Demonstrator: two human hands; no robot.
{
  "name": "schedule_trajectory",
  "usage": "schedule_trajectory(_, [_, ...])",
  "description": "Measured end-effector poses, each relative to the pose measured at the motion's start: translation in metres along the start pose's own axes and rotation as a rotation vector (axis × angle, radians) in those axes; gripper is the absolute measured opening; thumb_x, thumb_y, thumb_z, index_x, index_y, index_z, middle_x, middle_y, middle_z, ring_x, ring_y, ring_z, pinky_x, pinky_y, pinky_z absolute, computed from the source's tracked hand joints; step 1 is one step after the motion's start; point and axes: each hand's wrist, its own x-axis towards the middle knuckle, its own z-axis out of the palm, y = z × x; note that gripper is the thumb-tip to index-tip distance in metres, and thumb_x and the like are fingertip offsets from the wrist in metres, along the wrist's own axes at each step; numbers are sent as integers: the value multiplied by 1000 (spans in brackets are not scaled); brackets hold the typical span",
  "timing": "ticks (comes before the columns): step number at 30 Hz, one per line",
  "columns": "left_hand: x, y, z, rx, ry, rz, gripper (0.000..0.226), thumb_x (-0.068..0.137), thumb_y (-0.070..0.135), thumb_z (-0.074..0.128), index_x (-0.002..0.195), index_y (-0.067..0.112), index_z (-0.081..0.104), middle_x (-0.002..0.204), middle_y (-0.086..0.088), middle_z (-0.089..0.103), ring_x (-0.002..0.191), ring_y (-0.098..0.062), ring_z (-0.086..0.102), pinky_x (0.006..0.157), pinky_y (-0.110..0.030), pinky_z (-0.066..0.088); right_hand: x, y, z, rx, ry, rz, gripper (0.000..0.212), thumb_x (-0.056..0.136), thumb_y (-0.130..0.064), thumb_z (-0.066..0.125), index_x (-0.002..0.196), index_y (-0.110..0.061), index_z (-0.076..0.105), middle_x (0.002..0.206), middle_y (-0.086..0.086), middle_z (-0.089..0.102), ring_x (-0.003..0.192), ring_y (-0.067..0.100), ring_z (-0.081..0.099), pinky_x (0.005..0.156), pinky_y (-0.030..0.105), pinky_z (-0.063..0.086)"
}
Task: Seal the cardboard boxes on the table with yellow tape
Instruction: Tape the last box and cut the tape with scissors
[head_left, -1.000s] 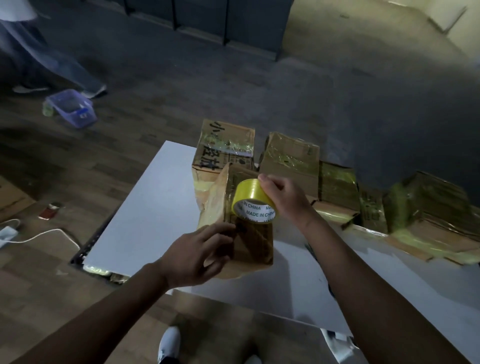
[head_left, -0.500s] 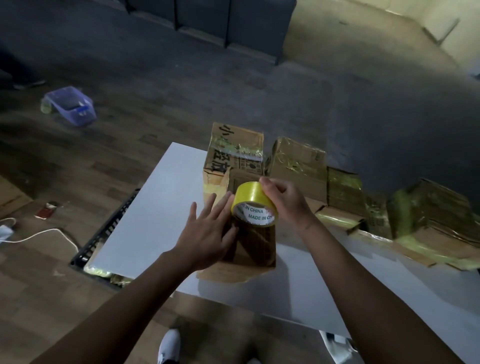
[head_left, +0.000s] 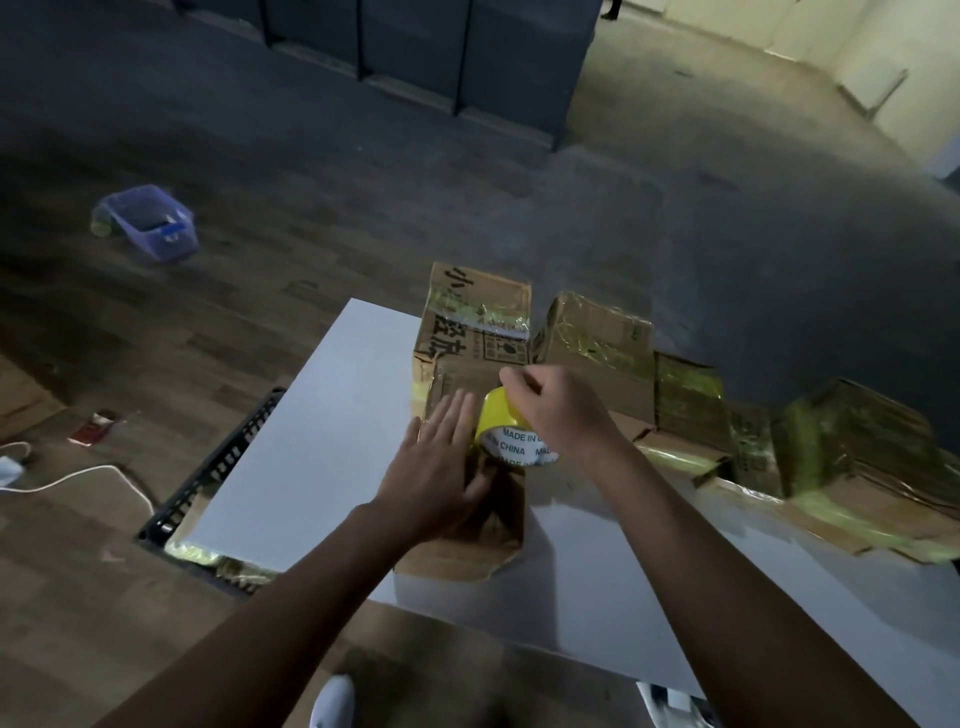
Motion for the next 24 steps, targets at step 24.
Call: schedule_trajectory(24, [6,47,6,195,-96,-146,102,84,74,31,152,13,-14,162,-10,-13,146,-40,-13,109,-71,2,-25,44,-23,182,45,54,43,98,-31,52,57,-18,49,50,-5,42,47,6,38,46,20,27])
